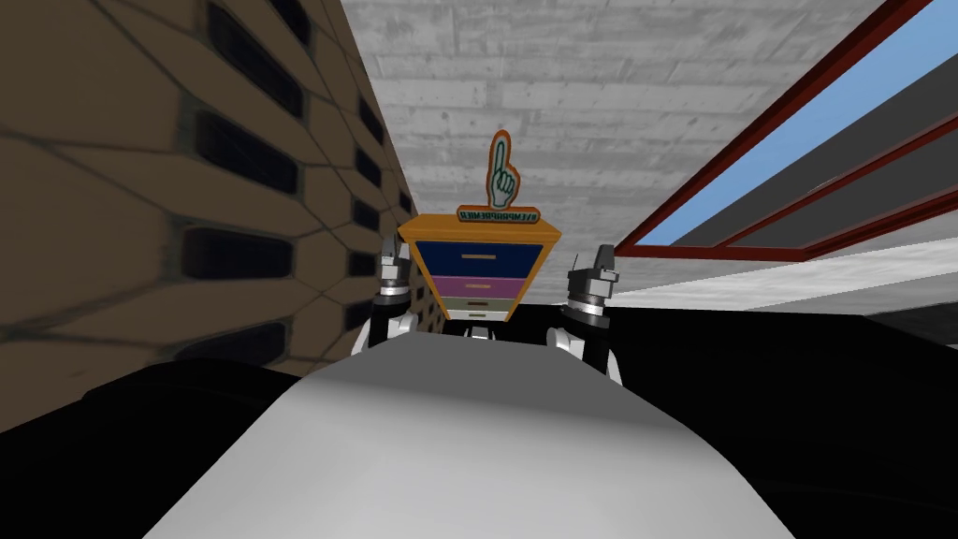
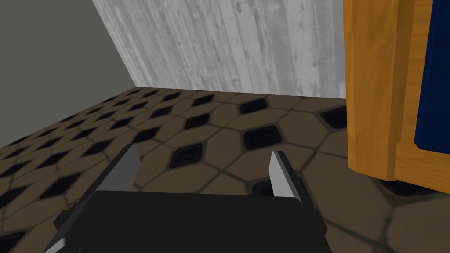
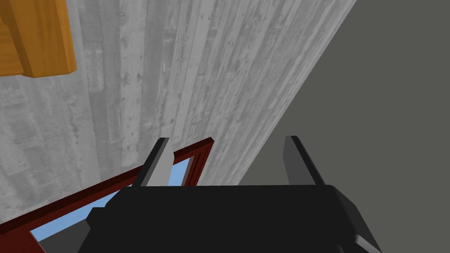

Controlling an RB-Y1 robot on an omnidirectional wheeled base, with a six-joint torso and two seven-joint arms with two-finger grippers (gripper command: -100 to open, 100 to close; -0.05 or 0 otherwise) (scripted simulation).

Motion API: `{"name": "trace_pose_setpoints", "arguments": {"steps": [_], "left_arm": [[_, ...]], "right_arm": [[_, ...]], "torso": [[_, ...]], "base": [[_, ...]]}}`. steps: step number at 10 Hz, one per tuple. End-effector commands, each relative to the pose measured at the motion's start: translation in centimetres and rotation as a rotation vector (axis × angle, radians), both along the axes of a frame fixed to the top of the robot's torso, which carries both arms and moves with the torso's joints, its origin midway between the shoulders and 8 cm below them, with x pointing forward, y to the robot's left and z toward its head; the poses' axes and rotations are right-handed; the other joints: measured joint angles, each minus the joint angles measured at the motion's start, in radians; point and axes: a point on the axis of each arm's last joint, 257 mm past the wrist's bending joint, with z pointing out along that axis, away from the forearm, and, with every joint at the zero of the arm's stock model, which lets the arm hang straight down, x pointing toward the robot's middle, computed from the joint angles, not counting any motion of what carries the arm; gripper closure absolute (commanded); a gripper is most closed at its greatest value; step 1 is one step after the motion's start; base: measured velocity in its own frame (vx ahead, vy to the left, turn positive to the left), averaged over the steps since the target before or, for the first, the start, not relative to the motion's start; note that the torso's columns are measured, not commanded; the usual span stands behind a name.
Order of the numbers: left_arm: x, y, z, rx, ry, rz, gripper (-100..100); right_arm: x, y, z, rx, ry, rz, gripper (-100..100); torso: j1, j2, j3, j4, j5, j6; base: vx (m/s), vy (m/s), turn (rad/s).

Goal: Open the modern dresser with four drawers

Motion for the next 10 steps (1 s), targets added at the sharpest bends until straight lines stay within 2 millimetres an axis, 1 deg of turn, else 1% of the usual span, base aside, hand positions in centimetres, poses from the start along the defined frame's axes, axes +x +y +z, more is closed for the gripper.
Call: {"name": "trace_pose_setpoints", "arguments": {"steps": [1,5,10], "left_arm": [[1.1,-0.5,-1.0,0.047,0.055,-0.016,-100],[2.7,-0.6,-2.7,0.069,0.138,-0.014,-100],[4.4,-0.2,-4.9,0.05,0.23,0.007,-100]], "right_arm": [[0.0,0.0,0.0,0.0,0.0,0.0,0],[0.0,0.0,0.0,0.0,0.0,0.0,0],[0.0,0.0,0.0,0.0,0.0,0.0,0]], "torso": [[0.0,0.0,0.0,0.0,0.0,0.0],[0.001,0.0,0.0,0.0,0.0,0.0],[0.001,0.0,0.0,0.0,0.0,0.0]], "base": [[0.002,-0.038,-0.025],[0.004,-0.037,-0.023],[0.004,-0.037,-0.023]]}}
